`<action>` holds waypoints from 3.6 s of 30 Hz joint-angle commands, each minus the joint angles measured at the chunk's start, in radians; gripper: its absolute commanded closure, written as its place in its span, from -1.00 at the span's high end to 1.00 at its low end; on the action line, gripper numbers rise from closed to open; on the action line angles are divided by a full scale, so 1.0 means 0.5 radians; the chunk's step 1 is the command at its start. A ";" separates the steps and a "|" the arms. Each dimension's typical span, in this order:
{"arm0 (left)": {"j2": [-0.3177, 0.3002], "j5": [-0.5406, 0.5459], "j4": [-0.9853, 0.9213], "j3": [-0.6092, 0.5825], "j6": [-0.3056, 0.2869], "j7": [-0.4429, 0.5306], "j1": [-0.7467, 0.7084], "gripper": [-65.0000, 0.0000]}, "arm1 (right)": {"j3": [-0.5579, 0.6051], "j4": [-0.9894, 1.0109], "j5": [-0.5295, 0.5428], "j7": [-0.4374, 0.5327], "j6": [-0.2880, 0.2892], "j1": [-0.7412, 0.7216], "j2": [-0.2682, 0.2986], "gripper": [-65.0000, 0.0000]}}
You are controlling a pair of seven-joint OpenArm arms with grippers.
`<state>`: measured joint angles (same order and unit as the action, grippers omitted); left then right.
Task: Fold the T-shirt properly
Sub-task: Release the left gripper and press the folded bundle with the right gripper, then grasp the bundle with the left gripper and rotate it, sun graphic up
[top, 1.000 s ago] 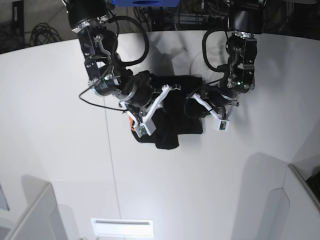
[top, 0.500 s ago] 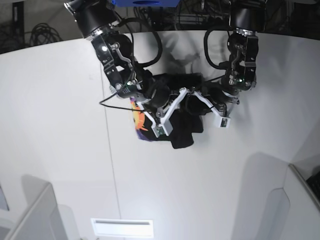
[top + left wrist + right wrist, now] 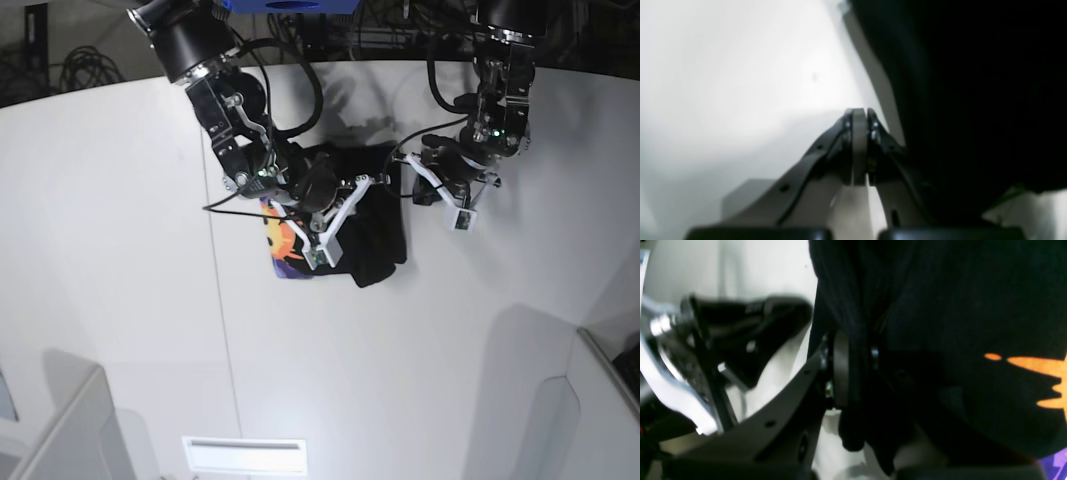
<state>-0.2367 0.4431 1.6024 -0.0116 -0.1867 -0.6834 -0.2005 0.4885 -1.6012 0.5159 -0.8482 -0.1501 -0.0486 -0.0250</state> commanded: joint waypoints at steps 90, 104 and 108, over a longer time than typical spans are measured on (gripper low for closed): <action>0.438 0.644 -0.512 0.402 -0.423 -0.439 0.335 -0.53 | -0.899 -0.675 0.034 0.231 0.234 0.565 0.352 -1.00; -0.145 0.647 -0.506 -0.739 -0.193 -0.645 0.909 -1.00 | -1.184 -0.730 0.034 0.231 0.274 0.762 0.340 -1.00; -0.252 0.644 -0.512 -1.181 -0.193 -0.642 1.157 -1.00 | -1.245 -0.733 0.034 0.231 0.274 0.814 0.334 -1.00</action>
<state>-0.3592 0.7673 1.3361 -0.6098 -0.2859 -1.0027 0.3603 -0.1303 -1.9457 0.5232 -0.7490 -0.0208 0.3607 0.1375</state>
